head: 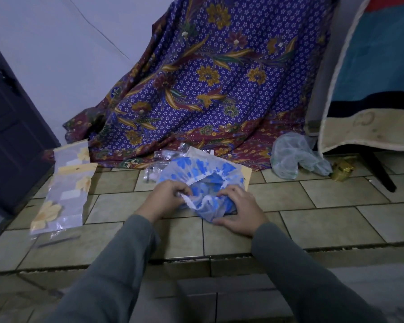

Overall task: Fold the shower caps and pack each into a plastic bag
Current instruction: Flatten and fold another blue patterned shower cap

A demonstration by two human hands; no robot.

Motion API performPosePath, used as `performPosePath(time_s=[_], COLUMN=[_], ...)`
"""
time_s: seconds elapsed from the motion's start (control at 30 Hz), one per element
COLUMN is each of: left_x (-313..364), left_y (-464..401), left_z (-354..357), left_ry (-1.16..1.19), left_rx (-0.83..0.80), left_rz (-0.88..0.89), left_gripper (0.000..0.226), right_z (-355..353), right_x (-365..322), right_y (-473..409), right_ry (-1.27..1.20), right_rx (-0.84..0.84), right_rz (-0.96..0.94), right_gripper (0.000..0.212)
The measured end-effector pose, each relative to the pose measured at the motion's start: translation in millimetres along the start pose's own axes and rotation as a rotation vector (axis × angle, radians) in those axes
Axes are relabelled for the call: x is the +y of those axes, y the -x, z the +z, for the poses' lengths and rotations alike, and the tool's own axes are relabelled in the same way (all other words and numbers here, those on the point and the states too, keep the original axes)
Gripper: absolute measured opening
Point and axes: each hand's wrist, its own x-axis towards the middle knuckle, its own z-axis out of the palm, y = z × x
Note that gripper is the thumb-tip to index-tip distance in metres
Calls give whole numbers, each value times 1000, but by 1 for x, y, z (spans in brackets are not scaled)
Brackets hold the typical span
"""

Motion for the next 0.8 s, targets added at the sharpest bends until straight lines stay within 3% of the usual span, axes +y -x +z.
performPosePath(time_s=[0.13,0.2,0.3,0.37,0.43,0.53,0.6,0.7,0.8], left_x=[-13,-20,-22,-21,-19,-4,4,8,10], left_y=[8,13,22,25,26,31,35,44,45], left_z=[-16,-21,-18,-13,-8,0,8,18,27], left_ry=[-51,-106,-139,-73,-162,-430,-416,-356,-433], left_rx=[-145,-171,-186,-92,78,414,472,297,90], left_rz=[-75,-176,-207,-152,-63,61,215,332,293], left_gripper=[22,46,52,47,37,23,15,42,66], right_z=[-7,-12,-15,-13,-11,-8,-4,-2,-5], right_x=[8,13,13,9,5,4,9,12,3], right_y=[-6,-8,-9,-6,-2,-3,-6,-8,-10], right_ry=[189,221,169,78,33,14,7,-40,-82], right_rx=[-156,-184,-192,-90,-31,-126,-148,-112,-63], right_rz=[105,118,77,-18,-83,-54,-70,-74,-30], right_gripper=[50,49,56,60,63,72,63,47,44])
